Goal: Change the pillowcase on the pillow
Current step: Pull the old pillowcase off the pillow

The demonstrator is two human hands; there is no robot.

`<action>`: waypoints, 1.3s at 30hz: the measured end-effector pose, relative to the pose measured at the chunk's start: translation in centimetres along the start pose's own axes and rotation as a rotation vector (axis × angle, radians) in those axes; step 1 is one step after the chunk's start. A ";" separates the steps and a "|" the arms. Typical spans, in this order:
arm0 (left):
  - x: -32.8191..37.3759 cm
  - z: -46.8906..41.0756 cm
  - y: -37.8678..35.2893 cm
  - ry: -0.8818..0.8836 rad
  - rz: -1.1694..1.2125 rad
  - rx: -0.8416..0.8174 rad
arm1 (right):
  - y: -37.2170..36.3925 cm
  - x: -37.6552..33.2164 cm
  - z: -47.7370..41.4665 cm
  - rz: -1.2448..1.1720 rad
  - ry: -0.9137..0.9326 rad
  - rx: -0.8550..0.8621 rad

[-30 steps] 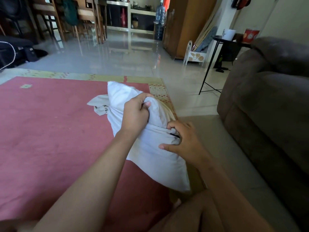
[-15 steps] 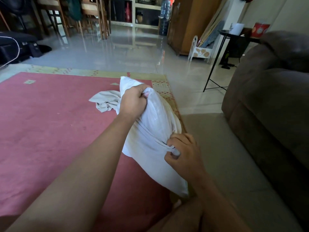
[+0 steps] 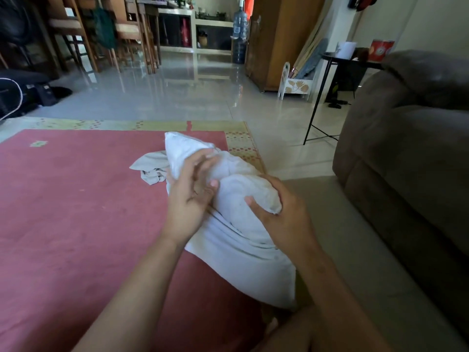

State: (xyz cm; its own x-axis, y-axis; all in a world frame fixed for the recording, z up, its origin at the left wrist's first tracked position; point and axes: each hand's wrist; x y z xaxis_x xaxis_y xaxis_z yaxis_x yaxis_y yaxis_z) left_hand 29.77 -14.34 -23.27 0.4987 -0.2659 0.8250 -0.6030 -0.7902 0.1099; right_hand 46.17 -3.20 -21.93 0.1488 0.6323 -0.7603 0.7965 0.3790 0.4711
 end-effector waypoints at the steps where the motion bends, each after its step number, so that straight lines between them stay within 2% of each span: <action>1: -0.6 -0.7 1.1 0.037 -0.152 0.073 | 0.2 0.1 0.4 -0.013 -0.013 0.005; 3: -2.0 -2.2 2.9 0.195 -0.374 0.170 | 0.6 0.1 1.3 -0.062 -0.045 0.018; 5: -3.4 -3.3 4.1 0.344 -0.254 0.168 | 0.7 0.0 2.0 -0.083 -0.036 0.020; 8: -5.1 -3.7 5.2 0.438 -0.002 0.104 | 0.4 -0.5 2.8 -0.055 0.017 0.004; 11: -5.3 -3.6 5.3 0.567 0.164 0.135 | 0.6 -0.7 2.9 -0.056 0.038 0.004; 16: -5.0 -3.3 5.4 0.625 0.127 0.086 | 2.0 -1.8 1.8 -0.028 -0.001 -0.107; 20: -4.5 -3.2 5.6 0.711 0.085 0.072 | 2.6 -3.1 0.4 0.206 0.022 -0.167; 24: -3.5 -2.6 5.6 0.664 0.054 0.004 | 2.4 -5.6 -0.4 0.741 0.171 -0.235; 26: -3.0 -1.8 5.1 0.601 0.066 0.014 | 1.2 -6.5 -0.7 0.854 0.240 -0.293; 28: -2.5 -0.8 4.3 0.523 0.091 0.020 | -0.7 -6.5 -1.4 0.817 0.249 -0.342; 30: -1.8 0.4 3.4 0.441 0.093 0.030 | -2.4 -6.3 -2.3 0.756 0.198 -0.315; 34: 0.5 2.1 2.4 0.283 0.080 0.046 | -4.4 -6.7 -3.9 0.593 0.240 -0.073; 36: 1.1 2.5 2.5 0.234 0.059 0.001 | -4.9 -7.1 -4.5 0.527 0.251 -0.081; 39: 1.4 2.6 3.0 0.210 -0.033 -0.002 | -5.4 -7.5 -5.4 0.573 0.215 -0.107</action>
State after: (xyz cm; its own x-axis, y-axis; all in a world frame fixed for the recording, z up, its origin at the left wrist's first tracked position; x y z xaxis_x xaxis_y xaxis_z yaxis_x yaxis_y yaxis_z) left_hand 30.30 -18.57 -23.23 0.3776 -0.1189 0.9183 -0.5900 -0.7953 0.1396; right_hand 37.60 -6.28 -16.34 0.4054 0.8729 -0.2716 0.5604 -0.0026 0.8282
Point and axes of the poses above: each hand's wrist, its own z-axis away from the middle knuckle, its own y-axis out of the back of the hand, x = y × z, and after that the axes turned 3 degrees about x, right-handed
